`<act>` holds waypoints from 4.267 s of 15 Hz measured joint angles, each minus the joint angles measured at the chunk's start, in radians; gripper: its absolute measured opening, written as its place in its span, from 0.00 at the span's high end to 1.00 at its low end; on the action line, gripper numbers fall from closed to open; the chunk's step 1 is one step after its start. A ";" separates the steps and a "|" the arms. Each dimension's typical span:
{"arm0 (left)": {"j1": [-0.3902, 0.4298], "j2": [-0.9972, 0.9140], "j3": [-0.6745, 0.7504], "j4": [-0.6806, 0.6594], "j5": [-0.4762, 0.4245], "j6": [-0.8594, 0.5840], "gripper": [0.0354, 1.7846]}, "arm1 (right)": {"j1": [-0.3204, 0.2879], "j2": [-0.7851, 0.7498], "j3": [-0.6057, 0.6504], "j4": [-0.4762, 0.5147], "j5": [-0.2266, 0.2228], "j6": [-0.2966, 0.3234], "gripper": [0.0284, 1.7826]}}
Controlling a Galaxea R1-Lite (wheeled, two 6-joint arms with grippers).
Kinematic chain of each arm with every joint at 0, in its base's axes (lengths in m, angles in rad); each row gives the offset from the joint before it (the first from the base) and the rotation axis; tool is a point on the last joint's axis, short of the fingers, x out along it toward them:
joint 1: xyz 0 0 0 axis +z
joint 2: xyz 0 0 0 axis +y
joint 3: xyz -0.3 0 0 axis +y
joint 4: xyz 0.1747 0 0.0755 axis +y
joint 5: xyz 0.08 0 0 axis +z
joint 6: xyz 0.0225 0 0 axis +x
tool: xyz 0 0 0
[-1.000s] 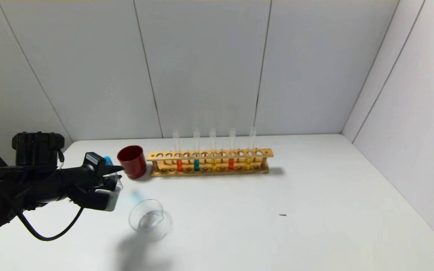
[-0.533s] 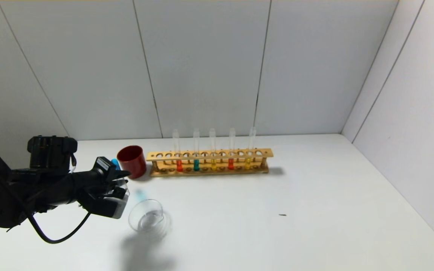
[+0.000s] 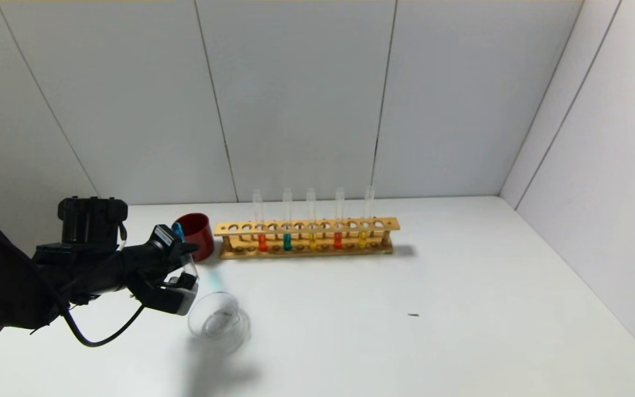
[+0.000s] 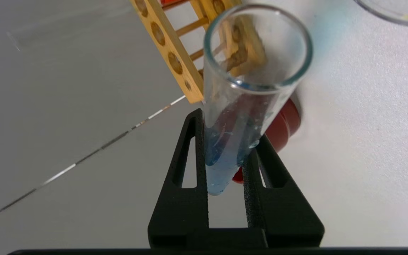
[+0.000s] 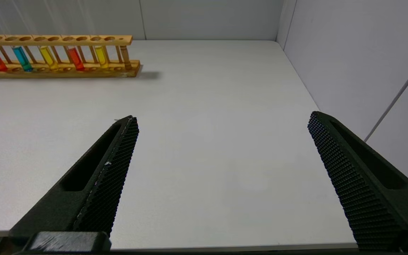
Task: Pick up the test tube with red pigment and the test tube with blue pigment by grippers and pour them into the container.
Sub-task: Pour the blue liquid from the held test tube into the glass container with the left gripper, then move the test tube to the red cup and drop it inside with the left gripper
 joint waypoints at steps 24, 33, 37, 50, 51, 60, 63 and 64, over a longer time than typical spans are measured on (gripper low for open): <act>-0.017 0.045 -0.064 -0.063 0.015 0.176 0.83 | 0.000 0.000 0.000 0.000 0.000 0.000 0.02; -0.018 0.037 -0.063 -0.073 0.008 0.232 0.83 | 0.000 0.000 0.000 0.000 0.000 0.000 0.02; -0.018 0.019 -0.058 -0.074 0.004 0.245 0.83 | 0.000 0.000 0.000 0.000 0.000 0.000 0.02; -0.019 -0.017 -0.051 -0.070 -0.032 0.258 0.83 | 0.000 0.000 0.000 0.000 0.000 0.000 0.02; -0.018 -0.019 -0.050 -0.072 -0.031 0.244 0.83 | 0.000 0.000 0.000 0.000 0.000 0.000 0.02; -0.027 -0.058 -0.041 -0.243 0.085 -0.620 0.83 | 0.000 0.000 0.000 0.000 0.000 0.000 0.02; -0.063 -0.063 -0.113 -0.258 0.218 -1.005 0.83 | 0.000 0.000 0.000 0.000 0.000 0.000 0.02; -0.069 -0.063 -0.156 -0.235 0.246 -1.117 0.83 | 0.000 0.000 0.000 0.000 0.000 0.000 0.02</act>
